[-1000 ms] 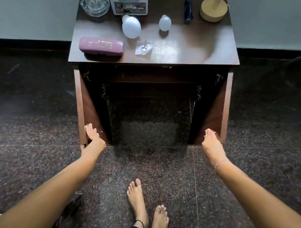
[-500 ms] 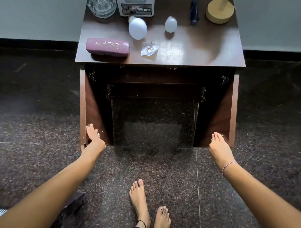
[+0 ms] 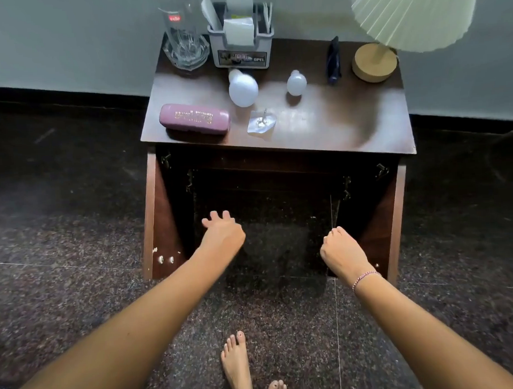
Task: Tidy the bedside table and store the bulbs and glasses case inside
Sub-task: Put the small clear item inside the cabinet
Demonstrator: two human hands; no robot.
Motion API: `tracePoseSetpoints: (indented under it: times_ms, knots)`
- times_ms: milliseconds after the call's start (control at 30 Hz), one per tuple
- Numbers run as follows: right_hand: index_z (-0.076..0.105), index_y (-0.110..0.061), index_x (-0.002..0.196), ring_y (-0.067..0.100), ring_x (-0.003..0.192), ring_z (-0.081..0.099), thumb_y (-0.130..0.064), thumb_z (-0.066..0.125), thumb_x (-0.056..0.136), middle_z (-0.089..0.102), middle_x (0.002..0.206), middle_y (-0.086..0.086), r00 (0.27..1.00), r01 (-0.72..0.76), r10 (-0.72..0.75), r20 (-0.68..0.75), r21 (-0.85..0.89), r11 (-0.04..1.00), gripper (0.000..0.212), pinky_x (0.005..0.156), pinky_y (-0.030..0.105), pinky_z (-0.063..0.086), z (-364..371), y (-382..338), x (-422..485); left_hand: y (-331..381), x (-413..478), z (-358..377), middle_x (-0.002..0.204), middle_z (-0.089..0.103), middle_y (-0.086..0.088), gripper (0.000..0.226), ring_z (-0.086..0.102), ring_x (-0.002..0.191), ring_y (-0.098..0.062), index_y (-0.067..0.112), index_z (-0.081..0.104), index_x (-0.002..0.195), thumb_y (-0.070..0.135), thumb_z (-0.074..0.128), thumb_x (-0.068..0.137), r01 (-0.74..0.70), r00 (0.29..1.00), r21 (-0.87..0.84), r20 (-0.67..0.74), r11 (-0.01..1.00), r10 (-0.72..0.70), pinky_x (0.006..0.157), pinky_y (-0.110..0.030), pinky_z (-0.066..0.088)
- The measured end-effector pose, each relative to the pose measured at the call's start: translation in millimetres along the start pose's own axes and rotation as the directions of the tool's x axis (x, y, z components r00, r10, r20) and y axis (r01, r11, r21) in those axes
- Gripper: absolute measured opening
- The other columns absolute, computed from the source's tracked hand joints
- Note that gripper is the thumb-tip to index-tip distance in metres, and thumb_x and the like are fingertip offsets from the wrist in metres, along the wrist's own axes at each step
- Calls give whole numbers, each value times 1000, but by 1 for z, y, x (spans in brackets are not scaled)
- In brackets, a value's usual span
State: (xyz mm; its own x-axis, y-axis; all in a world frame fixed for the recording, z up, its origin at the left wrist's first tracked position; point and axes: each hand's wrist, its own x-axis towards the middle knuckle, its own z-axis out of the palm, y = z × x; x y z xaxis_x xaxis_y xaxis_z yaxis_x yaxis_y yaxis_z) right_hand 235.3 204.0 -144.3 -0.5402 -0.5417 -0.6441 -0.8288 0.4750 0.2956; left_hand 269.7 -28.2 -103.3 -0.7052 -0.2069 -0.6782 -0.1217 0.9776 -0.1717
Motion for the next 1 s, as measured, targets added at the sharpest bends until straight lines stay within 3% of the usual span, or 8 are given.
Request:
tracePoseSetpoints:
  times_ms: [100,200,300,433,567,667,833,1000]
  knots:
    - [62,-9,105,28,102,59,-10,40,96,65,107,8,996,-44,57,-74,172,984,23,90,38,42,-31,14,13,14,7,-27,134,40,-22,36,39,123,-37,-9,47,126,1,35,94,-186,953,73,-231,980,198,95,-43,40]
    - [62,-13,103,24,101,59,-28,39,99,62,103,5,948,-111,224,-226,427,897,28,78,35,49,-65,26,23,15,16,-46,121,53,-16,32,52,112,-30,-1,53,120,2,40,91,-233,878,79,-412,969,244,83,-35,47]
    - [68,-16,103,21,94,62,-31,45,97,64,98,2,811,-87,485,-327,752,653,28,75,31,48,-96,38,36,14,28,-72,112,60,-10,29,62,100,-27,5,53,116,16,43,91,-245,816,-131,-563,960,132,74,-35,51]
    - [72,-10,103,17,92,67,-20,56,92,73,99,5,696,22,693,-188,970,241,22,77,13,40,-129,56,68,2,54,-96,107,66,-19,31,61,102,-39,5,61,113,17,45,89,-210,835,-525,-535,825,-128,82,-42,50]
    - [70,-8,102,20,82,69,-16,59,90,71,82,7,717,89,693,75,976,-197,18,85,31,55,-142,64,107,-6,75,-108,107,67,-23,30,60,104,-38,0,65,108,7,45,86,-172,852,-777,-426,605,-305,86,-37,47]
    - [65,-8,99,21,73,71,-14,64,88,67,69,2,704,129,680,205,905,-406,13,78,36,59,-146,69,130,-10,89,-113,93,71,-18,23,64,94,-32,2,70,93,4,48,86,-181,847,-824,-408,537,-340,82,-32,48]
    - [60,-4,102,15,61,70,-17,74,79,67,65,4,693,168,671,263,847,-505,30,66,31,60,-155,76,154,-11,111,-124,92,73,-12,21,66,92,-26,6,72,92,6,52,86,-148,846,-858,-367,491,-386,81,-28,49]
    - [57,-7,100,17,62,71,-32,75,76,69,66,8,686,162,656,315,813,-560,39,71,37,61,-164,80,164,-8,118,-130,101,72,-15,20,66,99,-29,4,71,99,6,55,87,-112,852,-891,-313,439,-419,88,-31,52]
